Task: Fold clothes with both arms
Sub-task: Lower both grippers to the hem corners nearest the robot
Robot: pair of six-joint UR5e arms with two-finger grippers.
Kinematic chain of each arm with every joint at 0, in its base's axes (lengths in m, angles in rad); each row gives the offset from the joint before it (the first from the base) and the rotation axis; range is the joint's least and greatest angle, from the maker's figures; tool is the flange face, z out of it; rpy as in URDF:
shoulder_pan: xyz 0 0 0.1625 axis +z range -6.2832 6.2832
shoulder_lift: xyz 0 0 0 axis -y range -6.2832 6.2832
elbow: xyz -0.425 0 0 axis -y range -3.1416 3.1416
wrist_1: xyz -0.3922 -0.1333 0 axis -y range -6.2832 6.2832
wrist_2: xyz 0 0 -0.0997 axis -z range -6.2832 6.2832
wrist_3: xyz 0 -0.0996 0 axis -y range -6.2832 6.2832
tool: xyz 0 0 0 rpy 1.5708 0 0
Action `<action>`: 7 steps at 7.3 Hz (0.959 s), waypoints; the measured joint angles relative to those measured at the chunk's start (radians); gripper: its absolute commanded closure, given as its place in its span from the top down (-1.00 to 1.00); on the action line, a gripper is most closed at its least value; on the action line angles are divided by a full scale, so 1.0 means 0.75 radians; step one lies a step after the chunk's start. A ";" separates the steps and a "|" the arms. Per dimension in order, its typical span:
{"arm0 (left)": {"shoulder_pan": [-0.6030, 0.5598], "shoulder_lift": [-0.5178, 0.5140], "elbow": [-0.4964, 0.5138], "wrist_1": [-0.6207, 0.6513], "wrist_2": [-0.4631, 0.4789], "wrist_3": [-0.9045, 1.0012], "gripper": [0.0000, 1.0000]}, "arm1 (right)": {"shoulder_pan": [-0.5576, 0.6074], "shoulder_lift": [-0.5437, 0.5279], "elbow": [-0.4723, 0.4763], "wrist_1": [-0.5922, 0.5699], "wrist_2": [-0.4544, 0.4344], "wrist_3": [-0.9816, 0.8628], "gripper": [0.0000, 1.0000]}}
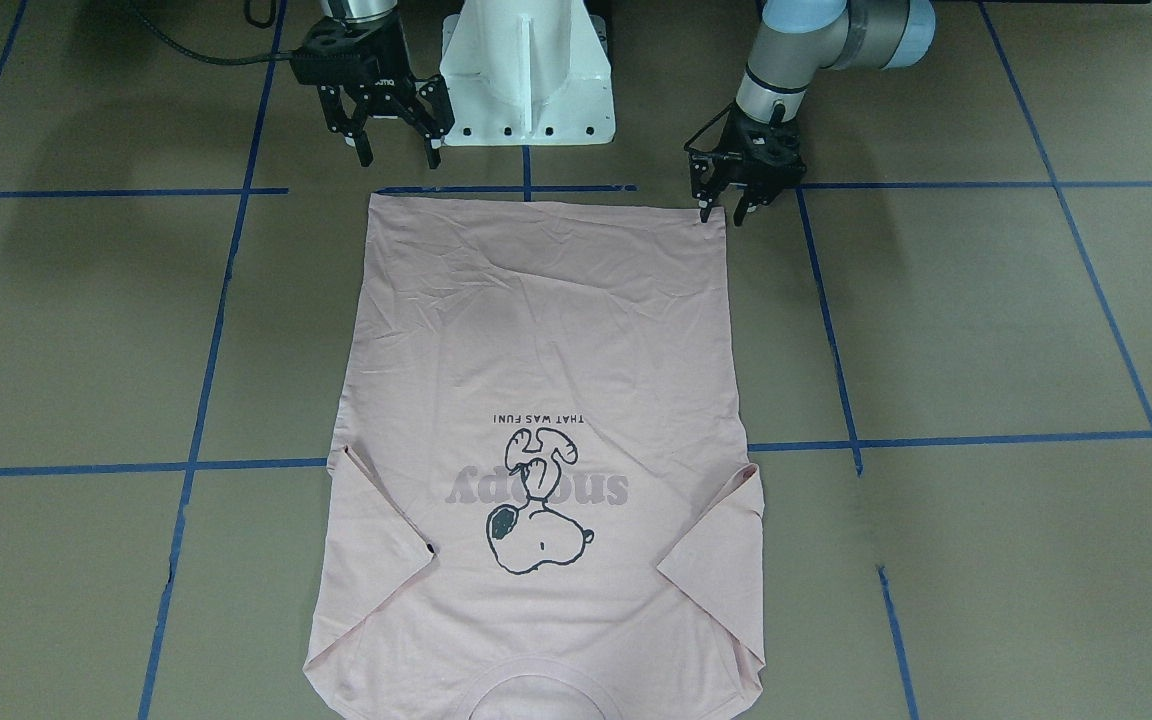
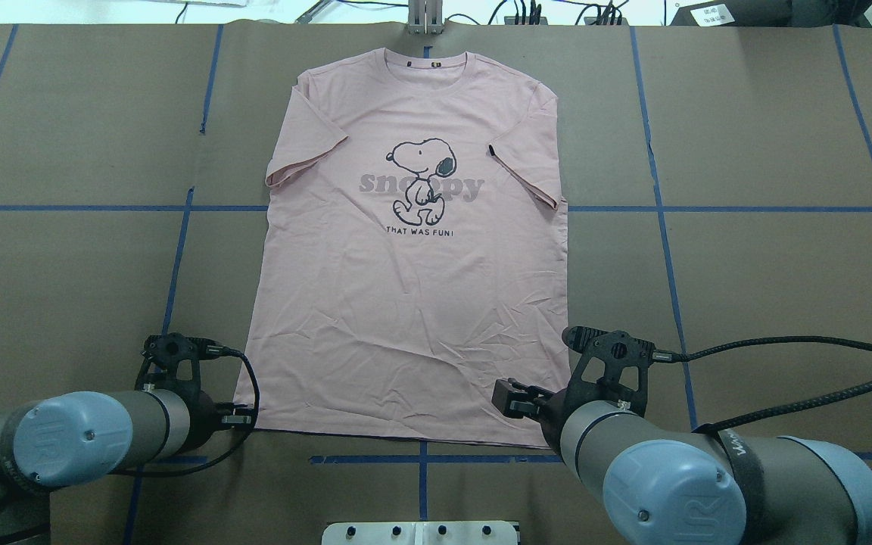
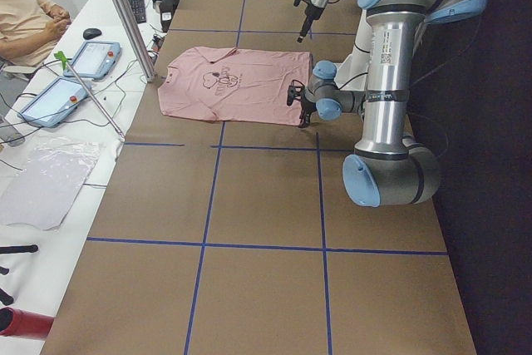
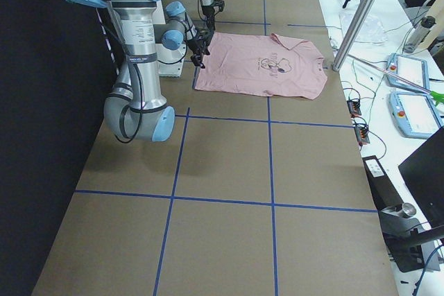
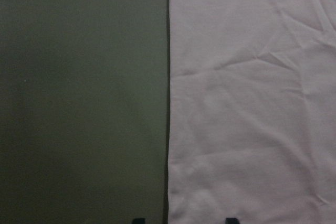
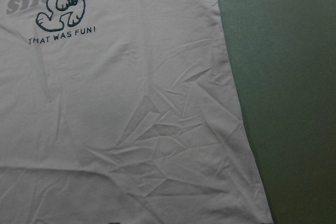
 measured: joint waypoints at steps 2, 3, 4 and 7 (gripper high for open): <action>0.010 -0.002 0.001 0.000 -0.002 -0.001 -0.33 | 0.000 -0.001 0.000 0.000 -0.002 0.001 0.85; 0.014 -0.004 0.001 0.000 -0.003 -0.001 -0.55 | 0.000 -0.002 0.000 0.000 -0.005 0.003 0.84; 0.016 -0.005 0.000 0.000 -0.005 0.000 -0.96 | 0.000 -0.002 -0.001 0.000 -0.011 0.004 0.85; 0.019 -0.007 -0.014 0.000 -0.009 0.002 -1.00 | -0.001 -0.003 -0.008 0.000 -0.017 0.006 0.77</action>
